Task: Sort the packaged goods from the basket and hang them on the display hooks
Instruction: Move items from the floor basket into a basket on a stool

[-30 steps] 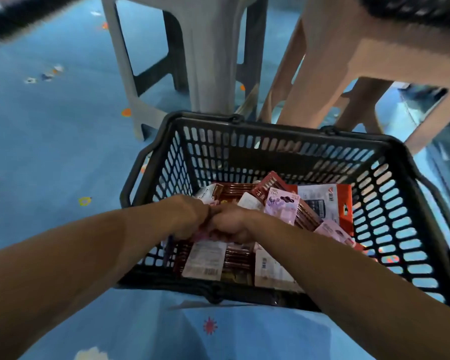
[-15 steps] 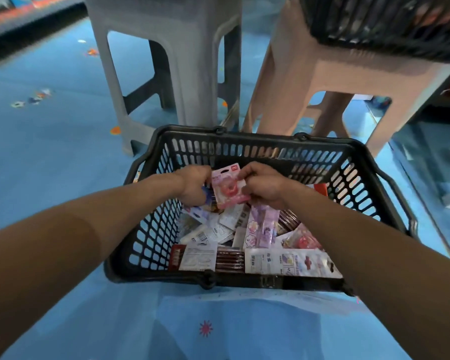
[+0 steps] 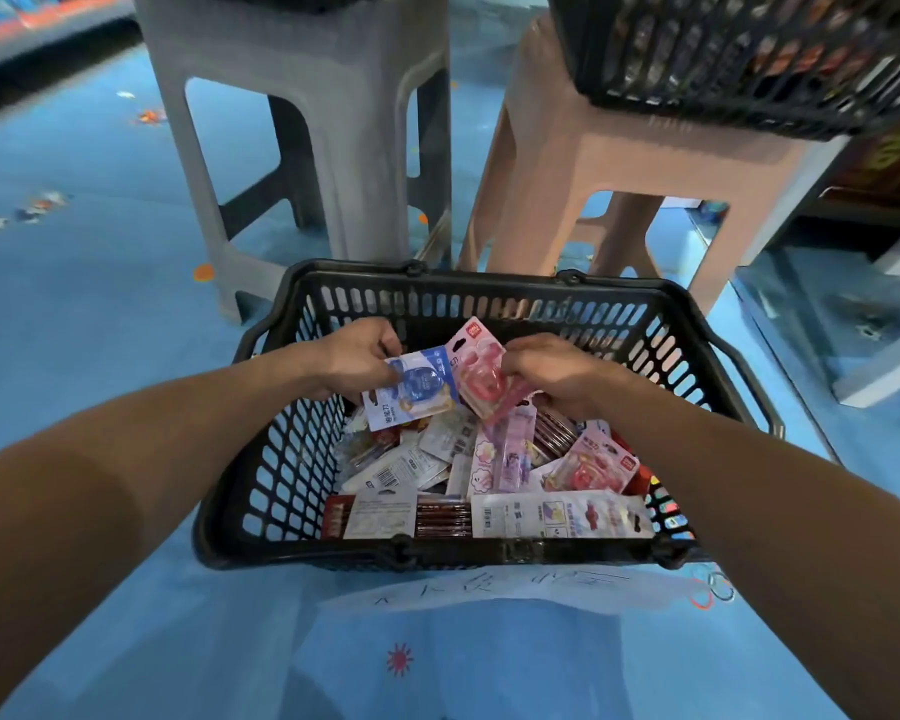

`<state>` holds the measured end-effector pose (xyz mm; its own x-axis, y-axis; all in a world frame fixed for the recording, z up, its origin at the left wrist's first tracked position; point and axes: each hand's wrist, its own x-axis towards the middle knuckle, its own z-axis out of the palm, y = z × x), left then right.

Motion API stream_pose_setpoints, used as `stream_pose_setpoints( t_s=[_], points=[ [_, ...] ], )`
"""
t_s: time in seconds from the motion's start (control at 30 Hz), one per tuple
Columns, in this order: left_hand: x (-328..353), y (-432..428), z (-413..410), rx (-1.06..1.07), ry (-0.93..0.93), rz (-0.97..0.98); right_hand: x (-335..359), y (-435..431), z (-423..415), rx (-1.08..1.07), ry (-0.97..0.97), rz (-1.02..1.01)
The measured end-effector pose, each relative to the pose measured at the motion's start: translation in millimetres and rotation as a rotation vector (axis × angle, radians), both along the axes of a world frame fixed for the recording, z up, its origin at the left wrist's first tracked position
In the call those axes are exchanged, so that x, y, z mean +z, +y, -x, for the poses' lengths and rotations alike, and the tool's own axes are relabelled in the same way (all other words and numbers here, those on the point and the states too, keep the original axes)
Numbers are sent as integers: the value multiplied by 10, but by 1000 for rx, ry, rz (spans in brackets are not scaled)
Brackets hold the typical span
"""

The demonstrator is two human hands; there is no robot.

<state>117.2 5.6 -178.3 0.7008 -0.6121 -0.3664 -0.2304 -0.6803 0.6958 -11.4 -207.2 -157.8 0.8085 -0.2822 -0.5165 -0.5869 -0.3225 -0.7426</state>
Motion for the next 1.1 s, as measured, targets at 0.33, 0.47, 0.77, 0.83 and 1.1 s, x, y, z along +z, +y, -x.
stream_pose_setpoints(
  t_s=[0.33,0.47,0.77,0.83,1.1],
  points=[
    [-29,-9,-117,274,-23,214,-6,-9,-176,-236,-331,86],
    [-43,-18,-132,328,135,306,70,14,-195,-227,-375,-95],
    [136,-290,-68,565,620,685,98,125,-154,-133,-208,-695],
    [177,-304,-72,620,755,784,97,176,-196,-201,-271,-700],
    [367,-303,95,430,673,827,125,243,-308,-420,-307,-696]
  ],
)
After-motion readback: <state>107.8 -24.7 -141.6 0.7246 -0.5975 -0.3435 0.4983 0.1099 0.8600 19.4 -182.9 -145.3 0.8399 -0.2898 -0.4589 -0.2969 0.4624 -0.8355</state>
